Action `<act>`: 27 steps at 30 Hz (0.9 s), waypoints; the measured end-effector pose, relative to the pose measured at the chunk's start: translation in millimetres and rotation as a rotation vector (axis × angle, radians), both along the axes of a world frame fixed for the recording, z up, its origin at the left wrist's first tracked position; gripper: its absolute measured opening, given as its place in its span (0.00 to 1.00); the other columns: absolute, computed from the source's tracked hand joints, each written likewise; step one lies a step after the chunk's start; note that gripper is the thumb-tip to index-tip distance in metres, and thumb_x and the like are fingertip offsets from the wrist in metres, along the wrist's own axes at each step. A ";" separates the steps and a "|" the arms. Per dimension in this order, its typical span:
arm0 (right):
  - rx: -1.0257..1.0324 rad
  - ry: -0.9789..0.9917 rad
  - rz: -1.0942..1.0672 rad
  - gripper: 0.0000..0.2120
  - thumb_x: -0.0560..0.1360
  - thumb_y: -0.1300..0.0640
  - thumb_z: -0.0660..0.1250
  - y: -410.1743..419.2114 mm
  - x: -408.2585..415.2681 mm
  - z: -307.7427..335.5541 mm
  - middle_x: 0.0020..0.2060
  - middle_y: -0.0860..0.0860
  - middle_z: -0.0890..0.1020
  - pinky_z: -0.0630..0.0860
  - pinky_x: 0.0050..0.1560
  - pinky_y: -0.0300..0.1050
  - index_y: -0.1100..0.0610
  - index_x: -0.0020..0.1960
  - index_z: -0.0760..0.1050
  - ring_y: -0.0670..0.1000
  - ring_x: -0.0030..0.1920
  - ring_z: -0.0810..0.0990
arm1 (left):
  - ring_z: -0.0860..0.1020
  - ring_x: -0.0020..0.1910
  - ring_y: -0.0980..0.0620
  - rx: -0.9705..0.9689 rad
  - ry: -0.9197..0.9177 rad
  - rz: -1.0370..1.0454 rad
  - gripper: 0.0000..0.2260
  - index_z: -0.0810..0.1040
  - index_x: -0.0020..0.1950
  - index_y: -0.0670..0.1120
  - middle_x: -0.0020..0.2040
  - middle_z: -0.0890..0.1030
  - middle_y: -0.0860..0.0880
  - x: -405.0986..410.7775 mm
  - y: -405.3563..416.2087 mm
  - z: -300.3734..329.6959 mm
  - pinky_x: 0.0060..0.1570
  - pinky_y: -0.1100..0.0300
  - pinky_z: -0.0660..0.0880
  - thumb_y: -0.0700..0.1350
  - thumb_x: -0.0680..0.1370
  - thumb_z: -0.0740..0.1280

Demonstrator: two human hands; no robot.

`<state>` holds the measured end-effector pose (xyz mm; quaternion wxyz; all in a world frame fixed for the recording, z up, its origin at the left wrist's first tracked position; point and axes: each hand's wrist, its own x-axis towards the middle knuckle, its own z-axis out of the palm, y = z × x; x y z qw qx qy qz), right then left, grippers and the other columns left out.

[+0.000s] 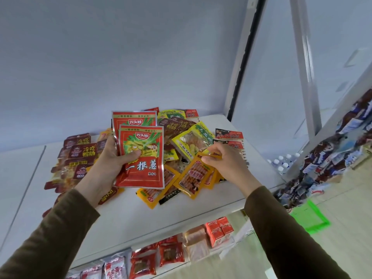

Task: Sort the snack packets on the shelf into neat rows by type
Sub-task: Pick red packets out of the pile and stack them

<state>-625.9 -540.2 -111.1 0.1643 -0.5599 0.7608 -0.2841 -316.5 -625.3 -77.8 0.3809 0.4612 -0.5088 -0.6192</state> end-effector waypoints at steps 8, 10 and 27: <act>-0.001 -0.013 0.042 0.20 0.76 0.38 0.69 -7.4 13.9 9.4 0.62 0.42 0.78 0.74 0.61 0.53 0.45 0.64 0.74 0.49 0.64 0.74 | 0.86 0.51 0.44 0.002 0.020 0.076 0.27 0.69 0.70 0.55 0.57 0.85 0.49 16.3 3.4 -1.9 0.48 0.44 0.83 0.41 0.75 0.74; -0.033 -0.043 0.058 0.22 0.76 0.38 0.69 -12.3 18.9 11.8 0.61 0.41 0.78 0.74 0.64 0.54 0.46 0.66 0.74 0.48 0.65 0.74 | 0.87 0.50 0.44 0.006 0.017 0.122 0.25 0.70 0.68 0.55 0.57 0.86 0.49 22.6 2.3 -2.4 0.48 0.44 0.82 0.42 0.75 0.74; 0.145 -0.643 0.457 0.45 0.66 0.31 0.75 -55.4 143.6 32.2 0.66 0.46 0.78 0.78 0.63 0.53 0.45 0.76 0.63 0.47 0.61 0.80 | 0.87 0.50 0.43 0.018 -0.032 0.211 0.22 0.72 0.68 0.56 0.56 0.86 0.50 48.0 23.7 -5.6 0.53 0.39 0.82 0.47 0.77 0.74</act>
